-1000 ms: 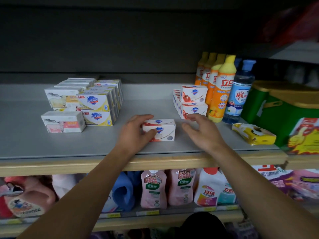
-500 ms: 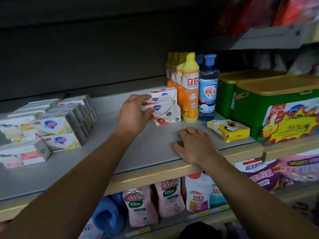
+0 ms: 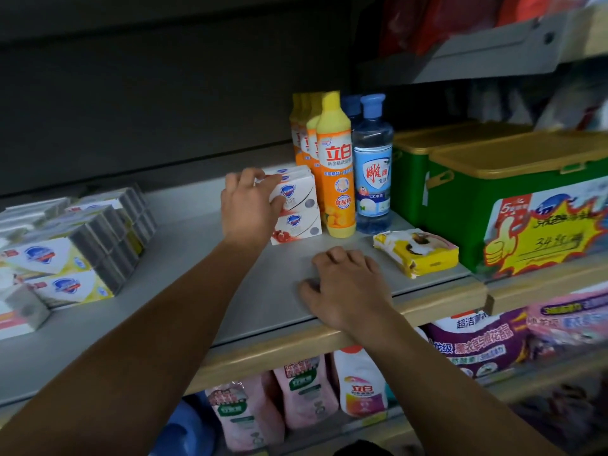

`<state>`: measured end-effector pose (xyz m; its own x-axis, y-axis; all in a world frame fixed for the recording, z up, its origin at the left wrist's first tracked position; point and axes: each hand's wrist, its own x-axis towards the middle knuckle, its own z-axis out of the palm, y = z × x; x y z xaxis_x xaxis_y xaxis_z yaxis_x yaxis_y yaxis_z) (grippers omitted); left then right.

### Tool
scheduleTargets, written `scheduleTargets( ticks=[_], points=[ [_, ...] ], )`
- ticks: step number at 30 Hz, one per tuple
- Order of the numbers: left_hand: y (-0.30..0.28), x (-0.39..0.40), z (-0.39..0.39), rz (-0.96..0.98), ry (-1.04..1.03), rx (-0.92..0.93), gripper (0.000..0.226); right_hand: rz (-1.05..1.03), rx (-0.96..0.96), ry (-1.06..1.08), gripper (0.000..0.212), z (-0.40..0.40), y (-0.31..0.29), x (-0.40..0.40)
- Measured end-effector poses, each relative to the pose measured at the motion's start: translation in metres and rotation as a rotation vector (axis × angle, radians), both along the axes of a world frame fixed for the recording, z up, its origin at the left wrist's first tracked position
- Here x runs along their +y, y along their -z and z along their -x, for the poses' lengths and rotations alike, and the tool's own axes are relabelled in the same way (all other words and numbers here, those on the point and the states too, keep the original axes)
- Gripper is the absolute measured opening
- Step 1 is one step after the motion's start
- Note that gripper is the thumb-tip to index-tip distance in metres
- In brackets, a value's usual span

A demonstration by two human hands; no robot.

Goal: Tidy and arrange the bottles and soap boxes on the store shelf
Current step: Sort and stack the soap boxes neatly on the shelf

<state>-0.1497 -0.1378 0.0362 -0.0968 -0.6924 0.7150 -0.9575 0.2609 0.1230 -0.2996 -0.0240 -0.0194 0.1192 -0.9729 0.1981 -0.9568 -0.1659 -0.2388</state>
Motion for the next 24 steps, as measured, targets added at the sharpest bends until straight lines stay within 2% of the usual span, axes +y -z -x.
scheduleTargets(
  ticks=[17, 24],
  points=[
    [-0.006, -0.004, 0.003, -0.048, -0.024, 0.014, 0.041, 0.01, -0.028, -0.005, 0.056, 0.0, 0.0, 0.001],
    [-0.015, 0.004, 0.004, -0.154, -0.029, -0.048, 0.054, 0.003, -0.021, -0.004, 0.055, 0.001, 0.0, 0.0]
  ],
)
